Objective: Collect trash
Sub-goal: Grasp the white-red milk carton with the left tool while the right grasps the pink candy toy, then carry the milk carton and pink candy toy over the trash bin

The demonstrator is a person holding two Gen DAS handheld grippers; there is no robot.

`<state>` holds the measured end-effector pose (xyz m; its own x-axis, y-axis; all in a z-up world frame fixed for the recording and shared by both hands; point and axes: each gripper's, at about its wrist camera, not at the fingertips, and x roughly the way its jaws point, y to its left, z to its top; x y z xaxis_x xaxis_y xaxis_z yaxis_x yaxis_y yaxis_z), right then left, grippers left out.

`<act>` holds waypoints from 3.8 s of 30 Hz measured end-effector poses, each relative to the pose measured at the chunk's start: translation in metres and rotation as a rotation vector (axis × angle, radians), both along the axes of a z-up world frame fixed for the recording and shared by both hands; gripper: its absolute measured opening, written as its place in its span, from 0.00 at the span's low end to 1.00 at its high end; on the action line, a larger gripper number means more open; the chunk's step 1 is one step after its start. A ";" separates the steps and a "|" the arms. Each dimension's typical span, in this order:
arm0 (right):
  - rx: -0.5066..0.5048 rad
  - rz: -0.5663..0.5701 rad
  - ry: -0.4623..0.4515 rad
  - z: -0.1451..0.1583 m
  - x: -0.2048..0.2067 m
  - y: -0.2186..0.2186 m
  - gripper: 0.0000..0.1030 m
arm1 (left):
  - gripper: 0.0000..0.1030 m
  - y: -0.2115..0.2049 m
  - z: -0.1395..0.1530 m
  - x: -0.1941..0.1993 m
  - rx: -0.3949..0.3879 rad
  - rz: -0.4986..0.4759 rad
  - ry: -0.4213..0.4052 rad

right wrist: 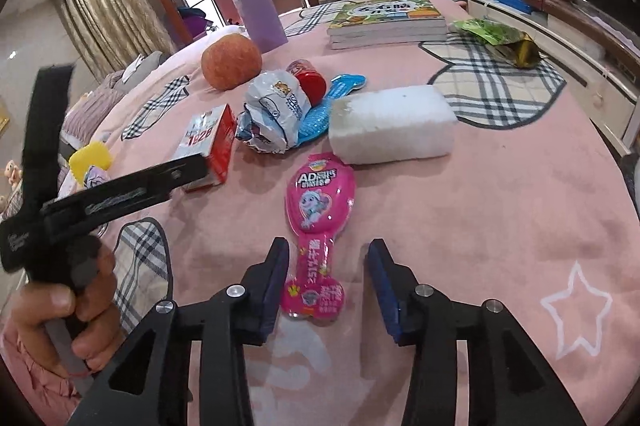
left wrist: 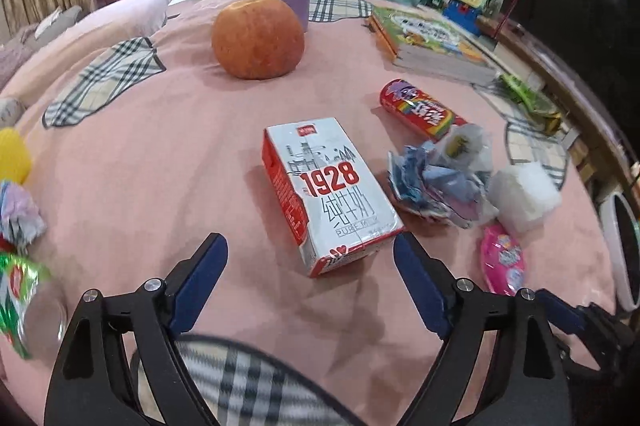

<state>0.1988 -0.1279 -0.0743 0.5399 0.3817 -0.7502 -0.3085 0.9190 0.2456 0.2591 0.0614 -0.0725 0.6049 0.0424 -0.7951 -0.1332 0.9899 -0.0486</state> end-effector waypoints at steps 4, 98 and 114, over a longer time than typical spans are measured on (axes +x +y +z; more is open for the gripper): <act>-0.029 0.004 -0.004 -0.002 0.008 0.006 0.43 | 0.80 0.002 -0.010 0.004 0.016 -0.012 0.022; 0.117 -0.517 -0.135 0.035 -0.116 -0.262 0.19 | 0.46 -0.297 0.044 -0.104 0.002 -0.719 -0.111; 0.112 -0.546 -0.141 0.039 -0.089 -0.296 0.19 | 0.46 -0.343 0.048 -0.078 0.047 -0.762 -0.107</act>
<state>0.1101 -0.4236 -0.0354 0.7729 0.0926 -0.6277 0.1669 0.9248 0.3420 0.1806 -0.2820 -0.0248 0.5541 -0.3849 -0.7381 0.5893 0.8077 0.0212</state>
